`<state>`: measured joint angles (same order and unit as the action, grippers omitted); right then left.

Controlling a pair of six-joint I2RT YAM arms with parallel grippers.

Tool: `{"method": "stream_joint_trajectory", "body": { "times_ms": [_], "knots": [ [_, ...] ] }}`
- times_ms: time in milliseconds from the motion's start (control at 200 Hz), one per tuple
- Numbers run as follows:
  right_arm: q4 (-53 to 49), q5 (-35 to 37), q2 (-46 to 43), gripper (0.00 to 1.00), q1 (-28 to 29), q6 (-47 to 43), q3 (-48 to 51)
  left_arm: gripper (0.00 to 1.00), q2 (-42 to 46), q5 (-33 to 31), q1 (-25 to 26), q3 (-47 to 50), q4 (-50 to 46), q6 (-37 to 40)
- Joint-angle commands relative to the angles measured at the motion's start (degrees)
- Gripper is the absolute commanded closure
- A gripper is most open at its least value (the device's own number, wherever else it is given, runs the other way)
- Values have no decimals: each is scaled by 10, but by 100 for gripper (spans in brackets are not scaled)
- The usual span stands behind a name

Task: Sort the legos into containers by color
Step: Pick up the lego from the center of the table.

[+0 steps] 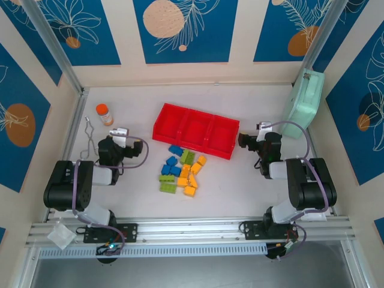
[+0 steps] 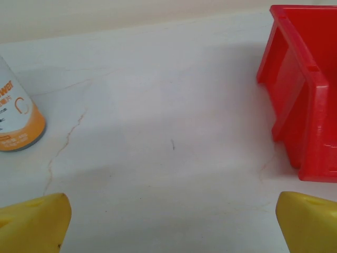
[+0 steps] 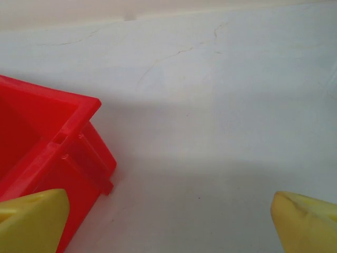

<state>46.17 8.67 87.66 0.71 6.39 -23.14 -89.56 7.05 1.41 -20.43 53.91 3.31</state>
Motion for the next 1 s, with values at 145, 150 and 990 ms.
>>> {"method": "stream_joint_trajectory", "body": {
  "times_ms": [145,150,990],
  "knots": [
    [-2,-51,-4,1,-8,-9,-10,1,-1,-32,3,-11,-2,-10],
    [-3,-52,-4,1,-8,-8,-10,1,-1,-32,3,-11,-2,-11],
    [-33,132,-142,1,31,24,51,0,62,-65,11,-12,-55,-9]
  ]
}}
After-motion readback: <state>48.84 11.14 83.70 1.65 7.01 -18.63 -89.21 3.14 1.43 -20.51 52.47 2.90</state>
